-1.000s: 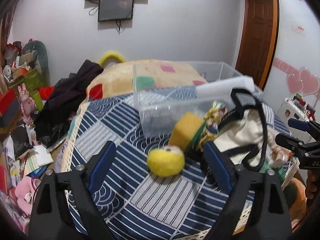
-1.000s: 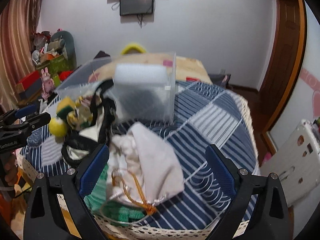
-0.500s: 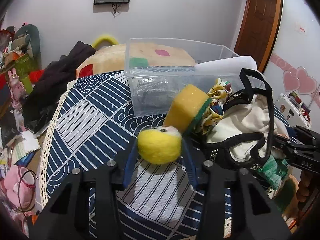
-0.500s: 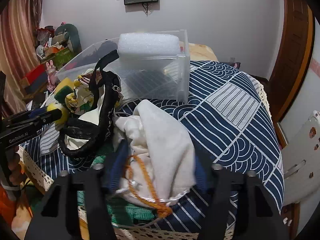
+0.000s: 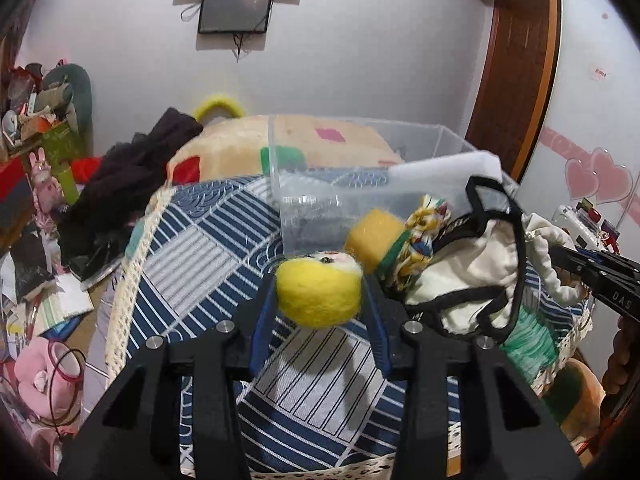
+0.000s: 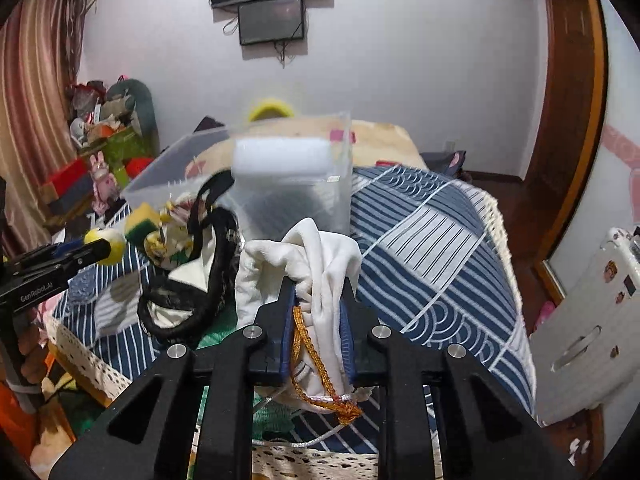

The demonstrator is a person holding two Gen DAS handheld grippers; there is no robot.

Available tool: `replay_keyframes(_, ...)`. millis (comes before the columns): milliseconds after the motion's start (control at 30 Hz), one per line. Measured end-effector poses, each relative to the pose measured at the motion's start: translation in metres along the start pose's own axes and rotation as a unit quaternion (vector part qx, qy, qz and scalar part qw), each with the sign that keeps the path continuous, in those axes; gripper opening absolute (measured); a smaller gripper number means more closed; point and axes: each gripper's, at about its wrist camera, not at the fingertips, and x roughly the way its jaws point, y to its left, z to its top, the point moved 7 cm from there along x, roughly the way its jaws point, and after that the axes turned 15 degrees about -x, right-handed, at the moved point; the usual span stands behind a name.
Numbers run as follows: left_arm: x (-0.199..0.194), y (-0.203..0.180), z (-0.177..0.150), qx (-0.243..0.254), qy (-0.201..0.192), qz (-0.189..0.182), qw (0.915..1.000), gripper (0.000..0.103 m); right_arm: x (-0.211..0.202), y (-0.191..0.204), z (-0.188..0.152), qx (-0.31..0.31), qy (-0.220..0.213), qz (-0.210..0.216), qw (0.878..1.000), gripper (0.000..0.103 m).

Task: Organize soft objects
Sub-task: 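Grasp the yellow felt ball with the left tool while the right grasps the white pouch, then drop the yellow ball into the box with the left tool while the right drops the pouch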

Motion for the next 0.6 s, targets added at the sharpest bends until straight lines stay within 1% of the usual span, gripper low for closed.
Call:
replay_keyframes(267, -0.024, -0.013, 0.022, 0.009, -0.041, -0.008, 0.9991, 0.042, -0.019, -0.014, 0.021, 0.011, -0.038, -0.016, 0.999, 0.017)
replay_keyframes(400, -0.03, -0.019, 0.036, 0.014, -0.057, -0.014, 0.9982, 0.041, -0.026, -0.013, 0.036, 0.003, -0.056, -0.024, 0.998, 0.017)
replay_keyframes(600, -0.034, -0.032, 0.058, 0.023, -0.08, -0.023, 0.9963, 0.042, -0.018, -0.011, 0.064, -0.013, -0.076, -0.027, 0.997, 0.018)
